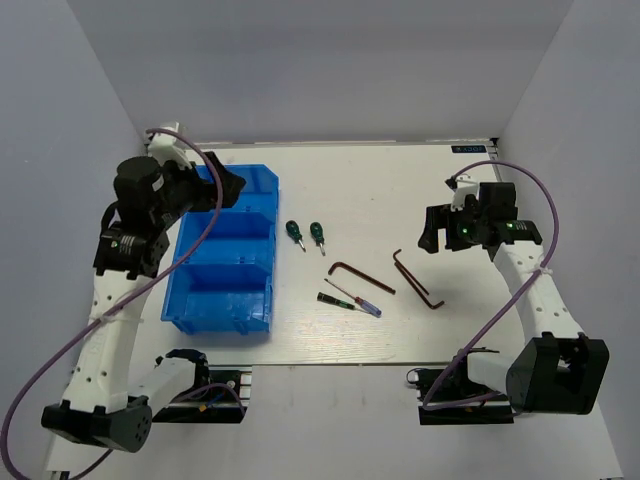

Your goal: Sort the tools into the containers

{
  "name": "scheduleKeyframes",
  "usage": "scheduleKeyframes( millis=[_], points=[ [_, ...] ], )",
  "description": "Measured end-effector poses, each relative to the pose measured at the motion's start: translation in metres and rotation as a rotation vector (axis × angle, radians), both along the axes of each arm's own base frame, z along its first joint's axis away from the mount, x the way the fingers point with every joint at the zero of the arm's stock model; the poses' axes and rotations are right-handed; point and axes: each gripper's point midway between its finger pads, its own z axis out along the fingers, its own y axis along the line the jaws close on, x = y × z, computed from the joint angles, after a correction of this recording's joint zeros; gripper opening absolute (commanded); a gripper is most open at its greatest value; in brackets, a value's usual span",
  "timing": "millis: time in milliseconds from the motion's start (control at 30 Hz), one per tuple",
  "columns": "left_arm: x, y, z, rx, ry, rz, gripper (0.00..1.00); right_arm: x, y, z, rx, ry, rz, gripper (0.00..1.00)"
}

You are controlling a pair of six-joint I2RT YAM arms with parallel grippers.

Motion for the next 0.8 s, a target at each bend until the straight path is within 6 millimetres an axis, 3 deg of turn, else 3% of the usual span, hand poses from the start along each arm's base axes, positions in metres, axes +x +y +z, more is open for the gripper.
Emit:
scheduleKeyframes(
  millis=[200,267,333,400,467,500,533,567,600,633,700,767,800],
  points=[
    [0.003,-0.027,-0.081,-0.029,0.232,-0.139,1.00,-0.011,0.019,0.008,0.061,-0.002,0.141,0.90],
    [0.006,-0.041,-0.099,-0.044,0.303,-0.194,1.00,-0.018,0.029,0.012,0.102,-0.001,0.223,0.81],
    [0.010,-0.057,-0.115,-0.047,0.361,-0.244,1.00,-0.023,0.038,0.015,0.135,-0.004,0.289,0.36],
    [0.012,-0.073,-0.133,-0.039,0.420,-0.288,1.00,-0.024,0.044,0.014,0.168,0.010,0.313,0.00],
    [0.017,-0.092,-0.144,-0.022,0.469,-0.332,1.00,-0.023,0.045,0.009,0.179,0.039,0.311,0.00],
    [0.022,-0.104,-0.148,-0.008,0.487,-0.353,0.96,-0.021,0.045,0.007,0.179,0.051,0.307,0.10],
    [0.029,-0.115,-0.154,0.011,0.505,-0.366,0.87,-0.018,0.044,0.005,0.174,0.061,0.300,0.32],
    [0.036,-0.129,-0.158,0.029,0.518,-0.382,0.63,-0.014,0.043,0.003,0.164,0.071,0.289,0.50],
    [0.044,-0.142,-0.165,0.046,0.530,-0.390,0.28,-0.009,0.040,0.002,0.149,0.074,0.281,0.68],
    [0.051,-0.152,-0.175,0.067,0.547,-0.389,0.23,-0.005,0.039,0.001,0.142,0.081,0.269,0.74],
    [0.060,-0.167,-0.199,0.126,0.583,-0.375,0.23,0.004,0.034,-0.002,0.115,0.087,0.246,0.76],
    [0.064,-0.173,-0.226,0.187,0.649,-0.331,0.56,0.007,0.031,-0.006,0.097,0.102,0.221,0.76],
    [0.066,-0.174,-0.236,0.225,0.671,-0.304,0.66,0.007,0.029,-0.008,0.089,0.110,0.209,0.77]
  ],
)
